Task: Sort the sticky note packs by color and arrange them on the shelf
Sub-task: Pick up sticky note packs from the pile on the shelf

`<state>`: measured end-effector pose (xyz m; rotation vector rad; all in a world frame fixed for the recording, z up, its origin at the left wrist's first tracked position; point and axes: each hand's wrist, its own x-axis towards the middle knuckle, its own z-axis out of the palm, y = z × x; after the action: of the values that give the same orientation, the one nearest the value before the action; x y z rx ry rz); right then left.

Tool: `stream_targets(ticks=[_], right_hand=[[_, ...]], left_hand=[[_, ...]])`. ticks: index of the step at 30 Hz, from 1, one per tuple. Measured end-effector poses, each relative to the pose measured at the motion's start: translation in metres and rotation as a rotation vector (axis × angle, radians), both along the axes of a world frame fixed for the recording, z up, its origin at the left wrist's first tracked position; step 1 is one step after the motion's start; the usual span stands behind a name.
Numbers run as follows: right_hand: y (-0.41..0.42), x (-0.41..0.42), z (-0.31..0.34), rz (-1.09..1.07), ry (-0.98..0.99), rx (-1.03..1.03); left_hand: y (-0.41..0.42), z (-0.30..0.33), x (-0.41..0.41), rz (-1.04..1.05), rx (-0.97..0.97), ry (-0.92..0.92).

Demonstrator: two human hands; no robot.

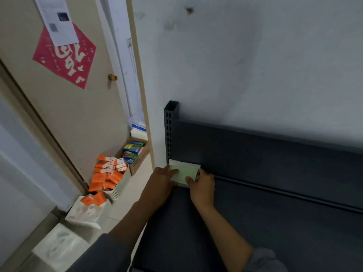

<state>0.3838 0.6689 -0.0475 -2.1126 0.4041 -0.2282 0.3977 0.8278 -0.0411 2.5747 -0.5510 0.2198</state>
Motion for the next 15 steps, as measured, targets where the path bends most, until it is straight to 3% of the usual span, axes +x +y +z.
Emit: stream_targets(ticks=[9,15], right_hand=[[0.013,0.001,-0.006,-0.108,0.054,-0.133],[0.001,-0.013,0.004,-0.166,0.000,-0.118]], left_hand=[[0.026,-0.018,0.015,-0.067,-0.012,0.036],[0.019,-0.004,0.020,-0.061,-0.103,-0.169]])
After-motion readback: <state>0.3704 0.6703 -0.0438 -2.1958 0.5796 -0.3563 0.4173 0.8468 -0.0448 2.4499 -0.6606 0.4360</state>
